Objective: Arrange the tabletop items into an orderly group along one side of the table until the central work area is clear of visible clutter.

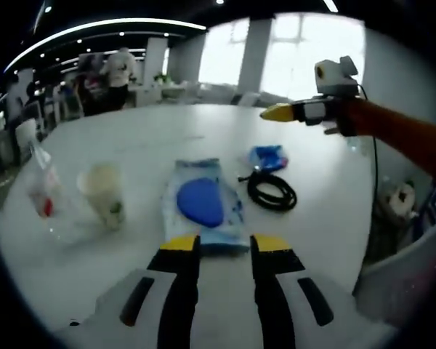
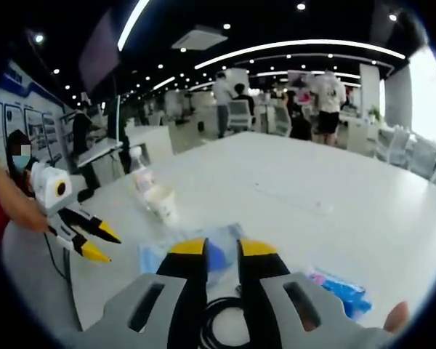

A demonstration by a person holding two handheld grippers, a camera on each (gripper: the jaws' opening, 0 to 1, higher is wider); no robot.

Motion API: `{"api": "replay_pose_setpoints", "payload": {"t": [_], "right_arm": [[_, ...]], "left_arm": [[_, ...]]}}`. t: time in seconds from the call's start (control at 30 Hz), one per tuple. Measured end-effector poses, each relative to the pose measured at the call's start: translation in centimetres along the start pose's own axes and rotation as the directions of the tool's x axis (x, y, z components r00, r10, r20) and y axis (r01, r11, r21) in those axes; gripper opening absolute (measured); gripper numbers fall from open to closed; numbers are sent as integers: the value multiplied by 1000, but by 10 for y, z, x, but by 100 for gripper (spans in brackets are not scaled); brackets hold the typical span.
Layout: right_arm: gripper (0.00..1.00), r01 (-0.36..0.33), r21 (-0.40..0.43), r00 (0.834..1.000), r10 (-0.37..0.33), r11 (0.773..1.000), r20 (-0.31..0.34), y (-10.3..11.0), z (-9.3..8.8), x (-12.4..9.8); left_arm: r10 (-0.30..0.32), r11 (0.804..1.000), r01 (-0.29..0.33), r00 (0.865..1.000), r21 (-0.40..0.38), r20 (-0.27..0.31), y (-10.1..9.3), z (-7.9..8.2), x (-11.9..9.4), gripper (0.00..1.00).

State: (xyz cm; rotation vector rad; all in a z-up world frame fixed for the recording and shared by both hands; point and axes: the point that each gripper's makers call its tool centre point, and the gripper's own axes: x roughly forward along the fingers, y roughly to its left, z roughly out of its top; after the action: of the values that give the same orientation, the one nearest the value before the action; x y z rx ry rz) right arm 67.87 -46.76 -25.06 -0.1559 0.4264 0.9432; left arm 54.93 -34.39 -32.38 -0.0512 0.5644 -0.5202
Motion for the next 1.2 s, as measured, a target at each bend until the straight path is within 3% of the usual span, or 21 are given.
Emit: {"api": "replay_pose_setpoints", "payload": {"t": [0.6,1.2], "right_arm": [[18,-55,-10,998,54,998,-44,-12,1,43],[19,-103,24,984,105,994,-143,-29,-33,96]], "left_arm": [[41,997,-46,997,-68,-73,6,-23,13,26],[62,991,-74,992,-112,-108,13,-37,28,29]]}}
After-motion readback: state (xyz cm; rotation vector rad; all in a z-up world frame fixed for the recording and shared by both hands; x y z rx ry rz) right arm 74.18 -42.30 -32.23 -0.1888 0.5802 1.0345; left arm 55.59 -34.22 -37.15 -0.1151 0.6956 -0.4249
